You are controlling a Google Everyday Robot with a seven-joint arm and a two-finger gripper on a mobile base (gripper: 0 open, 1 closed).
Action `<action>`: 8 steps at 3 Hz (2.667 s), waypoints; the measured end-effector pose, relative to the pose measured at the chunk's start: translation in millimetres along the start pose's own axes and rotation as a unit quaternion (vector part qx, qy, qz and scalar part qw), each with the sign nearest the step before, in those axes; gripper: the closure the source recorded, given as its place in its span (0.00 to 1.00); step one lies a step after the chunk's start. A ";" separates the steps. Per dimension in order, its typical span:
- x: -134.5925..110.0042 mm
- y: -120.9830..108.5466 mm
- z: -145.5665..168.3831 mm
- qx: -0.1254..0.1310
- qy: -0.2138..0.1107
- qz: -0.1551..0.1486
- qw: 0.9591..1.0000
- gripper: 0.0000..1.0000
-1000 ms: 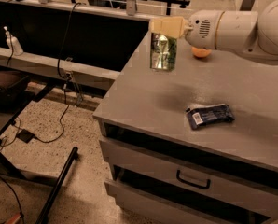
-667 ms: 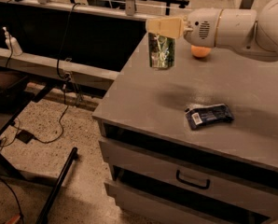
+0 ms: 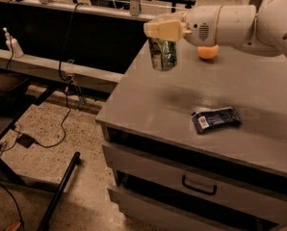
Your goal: Place green can upright
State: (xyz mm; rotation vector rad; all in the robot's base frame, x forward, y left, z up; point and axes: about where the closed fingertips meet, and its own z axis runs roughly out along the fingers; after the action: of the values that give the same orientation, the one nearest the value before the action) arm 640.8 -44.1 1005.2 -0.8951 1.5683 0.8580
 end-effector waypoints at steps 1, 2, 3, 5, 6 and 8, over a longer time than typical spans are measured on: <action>3.9 -2.0 3.0 -0.002 -0.016 -0.015 1.000 1.00; 8.8 0.1 4.2 -0.022 -0.047 -0.065 0.996 1.00; 8.3 1.2 5.2 -0.024 -0.047 -0.075 0.996 1.00; 7.5 7.6 0.7 -0.050 -0.070 -0.170 0.982 1.00; 6.3 10.5 3.9 -0.049 -0.072 -0.210 0.974 1.00; 36.4 9.8 2.3 -0.025 -0.071 -0.097 0.992 1.00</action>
Offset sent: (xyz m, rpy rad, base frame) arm -0.0021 -0.0057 -0.0156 0.0543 -0.2670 0.1024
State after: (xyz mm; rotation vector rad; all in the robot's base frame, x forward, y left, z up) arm 628.3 -41.5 969.6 -0.9829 1.3191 0.8058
